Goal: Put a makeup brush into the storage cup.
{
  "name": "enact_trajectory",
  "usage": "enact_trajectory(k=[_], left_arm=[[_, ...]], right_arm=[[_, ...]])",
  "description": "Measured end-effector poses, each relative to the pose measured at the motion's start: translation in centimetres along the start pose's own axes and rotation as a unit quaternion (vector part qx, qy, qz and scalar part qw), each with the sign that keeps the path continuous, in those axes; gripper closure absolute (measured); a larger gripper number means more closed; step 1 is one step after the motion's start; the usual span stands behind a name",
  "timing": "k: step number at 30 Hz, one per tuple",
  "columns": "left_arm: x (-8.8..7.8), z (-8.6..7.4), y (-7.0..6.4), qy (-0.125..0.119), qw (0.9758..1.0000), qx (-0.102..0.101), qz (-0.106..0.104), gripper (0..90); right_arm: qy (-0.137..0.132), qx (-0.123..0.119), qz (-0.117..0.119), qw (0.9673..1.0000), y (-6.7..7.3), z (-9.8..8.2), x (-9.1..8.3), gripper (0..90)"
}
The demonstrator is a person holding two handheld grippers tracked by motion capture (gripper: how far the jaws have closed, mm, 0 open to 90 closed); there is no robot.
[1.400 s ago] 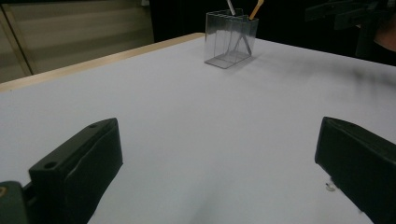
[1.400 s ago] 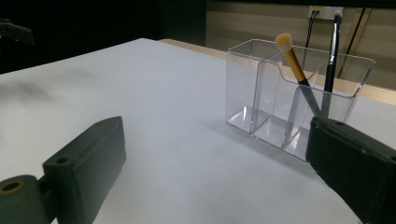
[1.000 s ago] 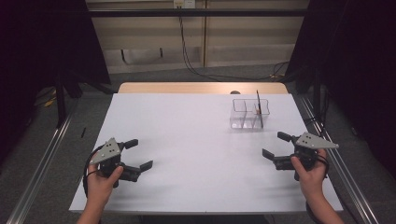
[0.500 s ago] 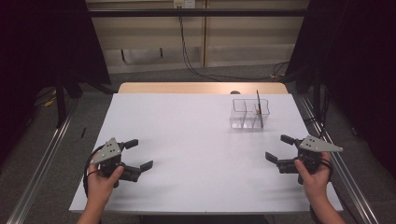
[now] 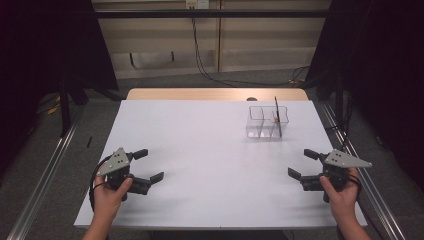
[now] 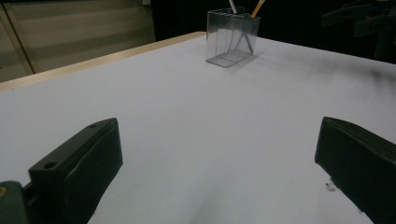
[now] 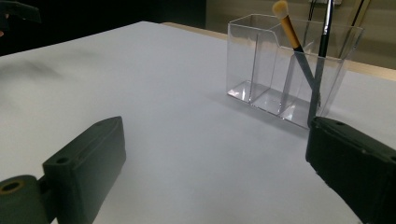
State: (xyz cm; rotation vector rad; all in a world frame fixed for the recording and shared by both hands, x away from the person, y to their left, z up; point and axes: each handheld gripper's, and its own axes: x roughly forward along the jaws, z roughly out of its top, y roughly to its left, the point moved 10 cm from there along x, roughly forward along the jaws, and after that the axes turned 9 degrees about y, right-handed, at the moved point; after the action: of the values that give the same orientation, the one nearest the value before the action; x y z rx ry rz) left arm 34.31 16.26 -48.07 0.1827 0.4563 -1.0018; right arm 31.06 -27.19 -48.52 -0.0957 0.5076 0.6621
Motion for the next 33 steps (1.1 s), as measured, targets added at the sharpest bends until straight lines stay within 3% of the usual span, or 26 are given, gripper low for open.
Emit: enact_trajectory(k=[33], left_arm=[[0.0, 0.1, 0.0, 0.002, 1.0, 0.005, -0.002, 0.7]], right_arm=[[0.005, -0.004, 0.012, 0.9999, 1.1, -0.9, -0.5, 4.6]])
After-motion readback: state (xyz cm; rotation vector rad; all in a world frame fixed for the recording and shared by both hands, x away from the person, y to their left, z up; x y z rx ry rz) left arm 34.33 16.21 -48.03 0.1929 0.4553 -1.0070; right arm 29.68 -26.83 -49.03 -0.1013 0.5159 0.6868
